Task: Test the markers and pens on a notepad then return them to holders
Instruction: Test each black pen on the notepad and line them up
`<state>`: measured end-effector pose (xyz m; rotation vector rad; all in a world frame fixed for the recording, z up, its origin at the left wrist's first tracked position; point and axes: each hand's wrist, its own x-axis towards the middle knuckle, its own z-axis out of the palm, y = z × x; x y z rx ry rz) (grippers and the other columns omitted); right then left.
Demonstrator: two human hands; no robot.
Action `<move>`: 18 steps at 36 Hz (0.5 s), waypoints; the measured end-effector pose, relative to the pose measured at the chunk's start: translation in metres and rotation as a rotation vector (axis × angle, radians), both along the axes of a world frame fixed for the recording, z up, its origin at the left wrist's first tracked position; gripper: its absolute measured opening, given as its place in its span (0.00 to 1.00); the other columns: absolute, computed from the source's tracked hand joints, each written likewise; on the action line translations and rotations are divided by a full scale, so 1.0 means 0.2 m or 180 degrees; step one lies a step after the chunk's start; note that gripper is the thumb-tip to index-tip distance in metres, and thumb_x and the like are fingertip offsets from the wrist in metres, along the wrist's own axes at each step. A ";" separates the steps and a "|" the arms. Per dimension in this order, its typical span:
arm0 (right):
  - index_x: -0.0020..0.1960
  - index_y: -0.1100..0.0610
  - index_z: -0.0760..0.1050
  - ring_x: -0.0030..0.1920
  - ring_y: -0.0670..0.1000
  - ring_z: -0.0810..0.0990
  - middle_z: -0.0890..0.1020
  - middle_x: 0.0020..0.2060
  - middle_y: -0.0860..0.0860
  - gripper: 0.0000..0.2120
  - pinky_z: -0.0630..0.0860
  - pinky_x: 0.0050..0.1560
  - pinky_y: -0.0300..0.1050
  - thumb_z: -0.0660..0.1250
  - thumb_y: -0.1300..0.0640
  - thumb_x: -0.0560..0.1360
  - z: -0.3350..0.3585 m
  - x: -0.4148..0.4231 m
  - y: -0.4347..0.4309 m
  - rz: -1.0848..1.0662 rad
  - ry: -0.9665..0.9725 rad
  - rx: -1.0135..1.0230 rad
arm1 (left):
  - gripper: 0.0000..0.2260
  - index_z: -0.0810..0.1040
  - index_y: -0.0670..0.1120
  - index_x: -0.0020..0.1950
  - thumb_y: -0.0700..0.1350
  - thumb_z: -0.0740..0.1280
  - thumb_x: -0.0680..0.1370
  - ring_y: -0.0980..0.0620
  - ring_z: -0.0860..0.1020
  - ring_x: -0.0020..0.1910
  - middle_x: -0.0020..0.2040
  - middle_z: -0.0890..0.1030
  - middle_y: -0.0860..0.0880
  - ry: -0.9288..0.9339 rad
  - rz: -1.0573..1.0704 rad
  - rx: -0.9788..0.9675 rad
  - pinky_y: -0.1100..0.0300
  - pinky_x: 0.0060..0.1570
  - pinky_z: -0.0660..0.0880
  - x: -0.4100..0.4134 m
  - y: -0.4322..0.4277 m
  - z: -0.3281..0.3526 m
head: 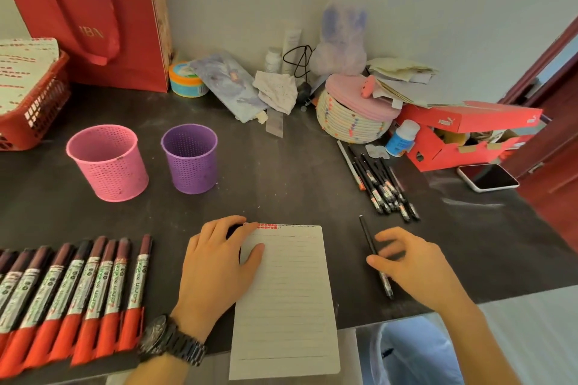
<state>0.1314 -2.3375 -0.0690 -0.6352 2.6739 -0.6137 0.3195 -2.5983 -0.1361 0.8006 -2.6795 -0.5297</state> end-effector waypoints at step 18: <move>0.48 0.39 0.74 0.40 0.36 0.78 0.80 0.36 0.36 0.08 0.69 0.38 0.31 0.72 0.42 0.75 -0.04 0.08 0.00 -0.0144 0.0285 0.0587 | 0.21 0.75 0.58 0.67 0.64 0.62 0.78 0.52 0.71 0.67 0.66 0.76 0.56 -0.0090 0.0148 -0.0075 0.50 0.66 0.67 0.00 0.01 0.00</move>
